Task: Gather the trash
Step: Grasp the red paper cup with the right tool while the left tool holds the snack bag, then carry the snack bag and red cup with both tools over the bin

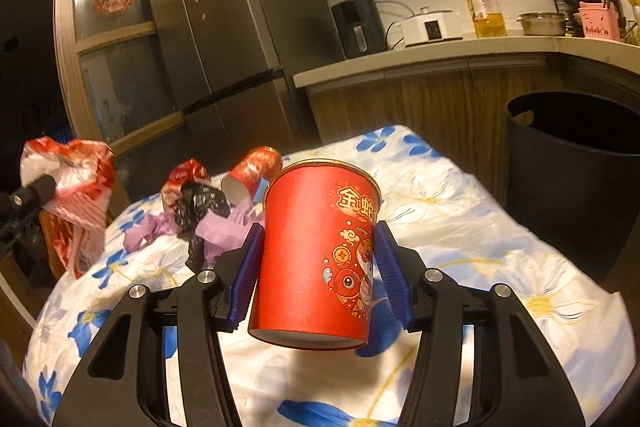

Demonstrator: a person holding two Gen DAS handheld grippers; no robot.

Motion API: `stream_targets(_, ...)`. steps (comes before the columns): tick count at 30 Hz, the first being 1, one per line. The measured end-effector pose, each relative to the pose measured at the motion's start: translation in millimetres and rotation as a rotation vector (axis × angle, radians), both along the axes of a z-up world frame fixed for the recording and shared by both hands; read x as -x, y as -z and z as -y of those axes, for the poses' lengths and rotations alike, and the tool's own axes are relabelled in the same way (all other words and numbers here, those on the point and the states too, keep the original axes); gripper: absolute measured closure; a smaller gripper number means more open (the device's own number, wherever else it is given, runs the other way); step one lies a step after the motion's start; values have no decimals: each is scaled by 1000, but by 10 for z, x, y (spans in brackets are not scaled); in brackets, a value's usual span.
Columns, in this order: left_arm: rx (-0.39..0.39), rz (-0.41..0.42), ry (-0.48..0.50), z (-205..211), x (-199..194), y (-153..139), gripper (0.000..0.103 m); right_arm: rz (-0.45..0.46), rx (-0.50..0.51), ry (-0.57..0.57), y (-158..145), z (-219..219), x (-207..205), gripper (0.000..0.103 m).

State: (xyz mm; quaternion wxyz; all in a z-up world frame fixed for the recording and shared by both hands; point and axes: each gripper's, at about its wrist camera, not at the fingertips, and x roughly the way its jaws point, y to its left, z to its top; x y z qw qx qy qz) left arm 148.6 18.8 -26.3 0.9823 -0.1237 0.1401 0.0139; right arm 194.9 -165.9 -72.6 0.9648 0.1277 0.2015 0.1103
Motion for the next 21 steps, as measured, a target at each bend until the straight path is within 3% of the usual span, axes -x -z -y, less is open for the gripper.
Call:
stream_targets(9, -27, 14, 90, 385, 24, -73, 99, 83, -30, 67, -307, 427, 304, 48)
stream_targets(21, -82, 54, 273, 1228, -122, -229, 99, 180, -22, 224, -601, 1162, 560, 48)
